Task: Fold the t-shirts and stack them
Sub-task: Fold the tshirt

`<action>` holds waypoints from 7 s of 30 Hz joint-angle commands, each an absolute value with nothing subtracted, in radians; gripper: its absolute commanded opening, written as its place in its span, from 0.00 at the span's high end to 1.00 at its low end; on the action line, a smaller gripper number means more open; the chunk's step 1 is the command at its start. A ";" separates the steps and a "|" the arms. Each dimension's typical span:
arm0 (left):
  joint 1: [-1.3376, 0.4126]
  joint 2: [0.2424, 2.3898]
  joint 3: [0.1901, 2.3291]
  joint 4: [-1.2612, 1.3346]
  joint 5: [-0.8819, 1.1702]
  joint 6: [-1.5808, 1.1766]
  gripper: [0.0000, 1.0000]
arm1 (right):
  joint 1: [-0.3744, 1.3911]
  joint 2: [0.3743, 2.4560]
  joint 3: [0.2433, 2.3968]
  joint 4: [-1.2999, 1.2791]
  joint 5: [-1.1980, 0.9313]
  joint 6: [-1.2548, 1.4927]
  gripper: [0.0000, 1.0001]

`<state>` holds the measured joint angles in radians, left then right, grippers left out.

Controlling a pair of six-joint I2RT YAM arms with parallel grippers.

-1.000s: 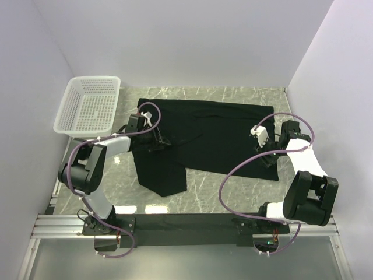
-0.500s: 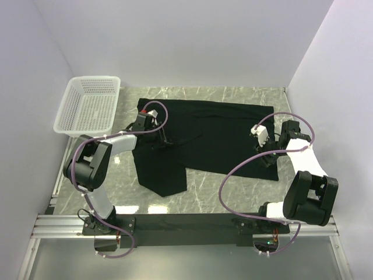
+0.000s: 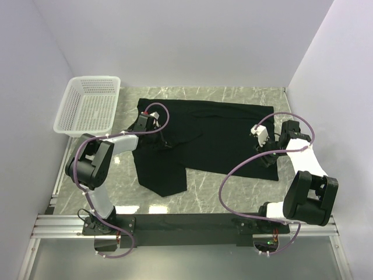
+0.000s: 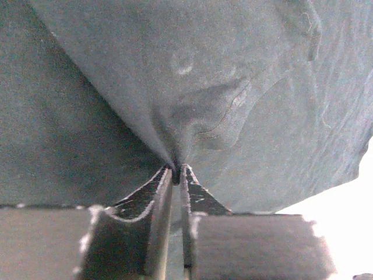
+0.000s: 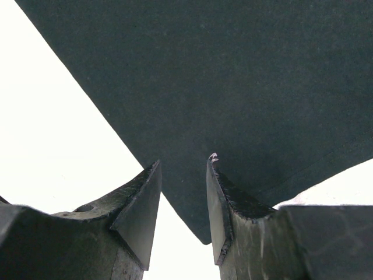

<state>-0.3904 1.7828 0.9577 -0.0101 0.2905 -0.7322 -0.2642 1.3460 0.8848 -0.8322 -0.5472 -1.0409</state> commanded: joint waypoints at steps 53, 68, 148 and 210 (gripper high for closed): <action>-0.003 1.201 0.635 -0.293 0.213 -0.696 0.17 | -0.230 1.275 0.769 -0.879 -0.506 -1.638 0.51; -0.002 1.477 0.637 -0.104 0.304 -0.701 0.45 | -0.227 1.267 0.747 -0.854 -0.503 -1.575 0.52; 0.038 1.433 0.848 -0.222 0.442 -0.655 0.99 | -0.406 1.371 0.914 -0.701 -0.483 -1.206 1.00; 0.054 2.013 1.433 -0.183 0.520 -0.747 0.99 | -0.295 1.891 1.356 -0.385 -0.307 -0.706 1.00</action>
